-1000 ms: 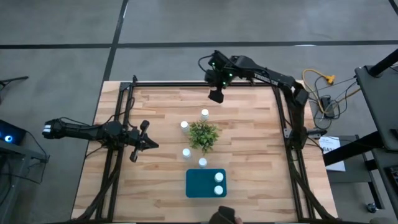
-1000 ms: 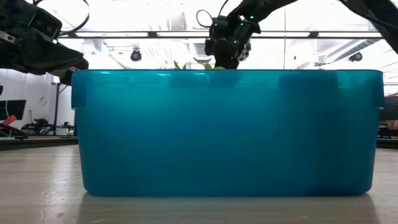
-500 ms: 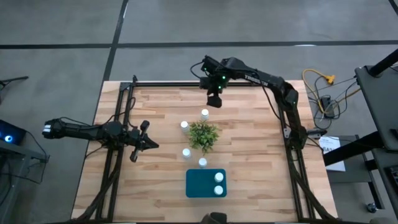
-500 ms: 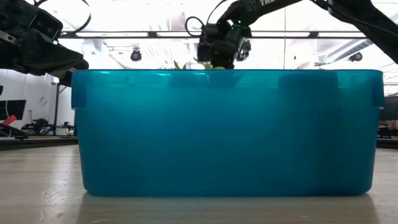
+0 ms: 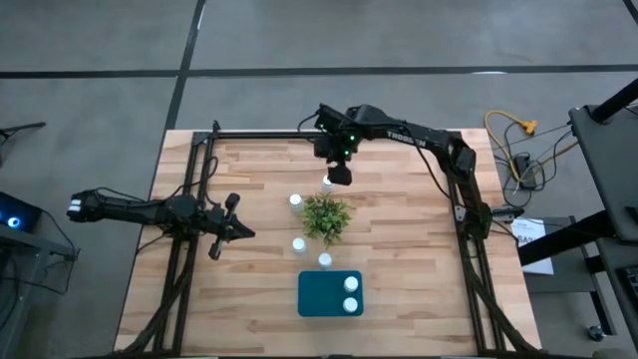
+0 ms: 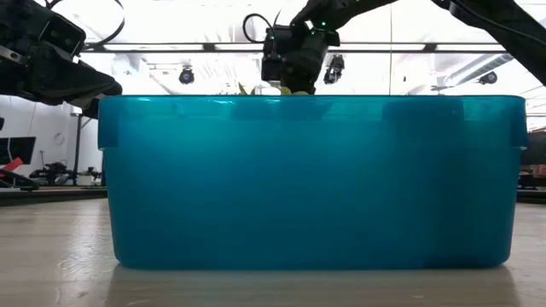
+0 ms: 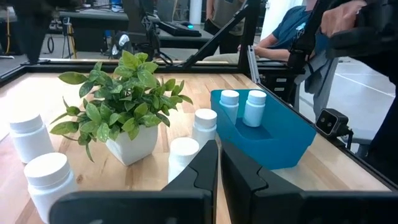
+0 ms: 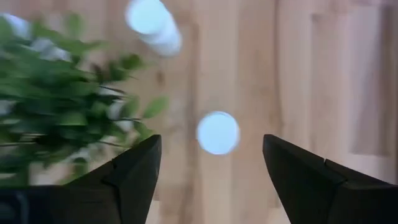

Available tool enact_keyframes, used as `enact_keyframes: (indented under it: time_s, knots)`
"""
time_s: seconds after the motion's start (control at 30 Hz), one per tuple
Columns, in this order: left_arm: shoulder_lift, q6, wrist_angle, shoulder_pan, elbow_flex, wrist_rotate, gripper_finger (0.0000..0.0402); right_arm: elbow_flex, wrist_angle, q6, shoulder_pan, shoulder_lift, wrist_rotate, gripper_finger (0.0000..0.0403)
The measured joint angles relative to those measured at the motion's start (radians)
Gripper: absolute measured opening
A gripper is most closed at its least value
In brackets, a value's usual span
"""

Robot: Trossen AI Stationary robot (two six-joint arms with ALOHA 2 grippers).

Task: Pick and place pill bottles into a basket
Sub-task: Put the white medicine bottle into the blue bin

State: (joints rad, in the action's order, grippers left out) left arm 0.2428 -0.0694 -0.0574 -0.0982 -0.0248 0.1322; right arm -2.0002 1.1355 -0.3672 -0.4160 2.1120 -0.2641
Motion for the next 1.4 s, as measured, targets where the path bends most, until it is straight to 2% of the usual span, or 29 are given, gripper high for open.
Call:
enact_keyframes:
  time_s: [0.2,1.1,1.23,1.4]
  knots:
    - [-0.001,-0.002,0.0,0.0,0.0,0.0,0.0001,0.045,-0.033,-0.003,0.004,0.0,0.06,0.0261]
    - [-0.001,-0.004,-0.002,0.0,0.0,0.0,0.0001,0.207,-0.213,-0.011,0.008,0.0,0.086,0.0255]
    - [-0.001,-0.003,-0.002,0.0,0.0,0.0,0.0001,0.227,-0.241,-0.01,0.01,0.0,0.133,0.0253]
    - [-0.001,-0.003,-0.002,0.0,0.0,-0.001,0.0001,0.241,-0.26,-0.007,0.011,0.0,0.134,0.0252]
